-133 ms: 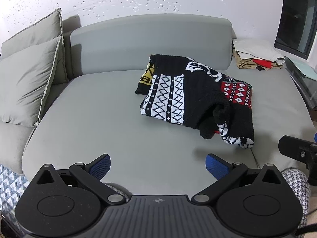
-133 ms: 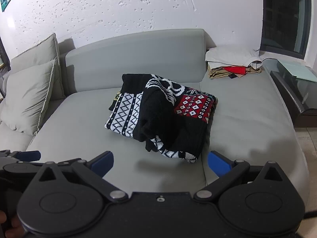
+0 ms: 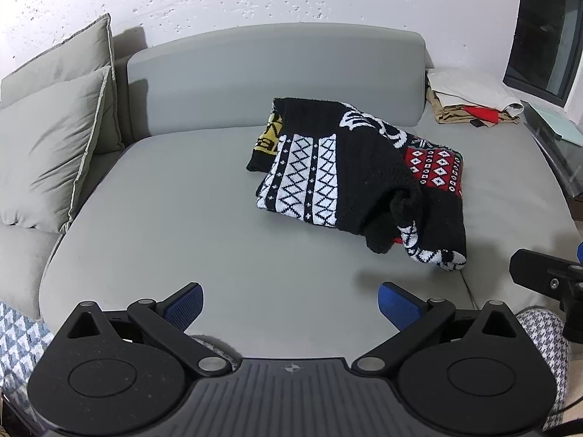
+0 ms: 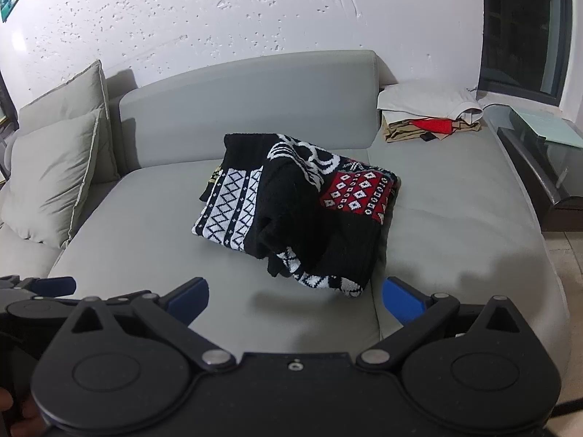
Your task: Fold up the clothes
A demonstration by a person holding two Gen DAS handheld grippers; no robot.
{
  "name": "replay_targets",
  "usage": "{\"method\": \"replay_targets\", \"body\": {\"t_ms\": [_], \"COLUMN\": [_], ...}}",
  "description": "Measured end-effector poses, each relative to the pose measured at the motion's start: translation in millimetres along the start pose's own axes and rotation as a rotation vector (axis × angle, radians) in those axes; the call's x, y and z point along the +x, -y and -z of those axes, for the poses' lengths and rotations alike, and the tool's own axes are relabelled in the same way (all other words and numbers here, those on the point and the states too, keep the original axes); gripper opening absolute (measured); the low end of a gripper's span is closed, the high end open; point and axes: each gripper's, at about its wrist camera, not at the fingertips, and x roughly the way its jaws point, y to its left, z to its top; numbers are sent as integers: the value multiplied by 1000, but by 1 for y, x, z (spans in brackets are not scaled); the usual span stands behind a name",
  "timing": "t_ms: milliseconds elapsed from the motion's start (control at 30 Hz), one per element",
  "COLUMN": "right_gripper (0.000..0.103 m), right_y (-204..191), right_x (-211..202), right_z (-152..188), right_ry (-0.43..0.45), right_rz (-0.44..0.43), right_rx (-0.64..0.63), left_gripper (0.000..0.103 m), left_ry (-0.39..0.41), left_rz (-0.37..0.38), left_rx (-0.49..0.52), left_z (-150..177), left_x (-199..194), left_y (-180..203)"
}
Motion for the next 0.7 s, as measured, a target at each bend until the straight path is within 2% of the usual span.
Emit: {"method": "replay_targets", "body": {"t_ms": [700], "right_gripper": [103], "right_y": [0], "right_x": [2], "right_z": [2], "right_ry": [-1], "right_rz": [-7], "right_rx": [-1], "left_gripper": [103], "left_ry": [5], "left_rz": [-6], "left_rx": [-7], "left_z": [6], "left_x": [5], "left_y": [-1]}}
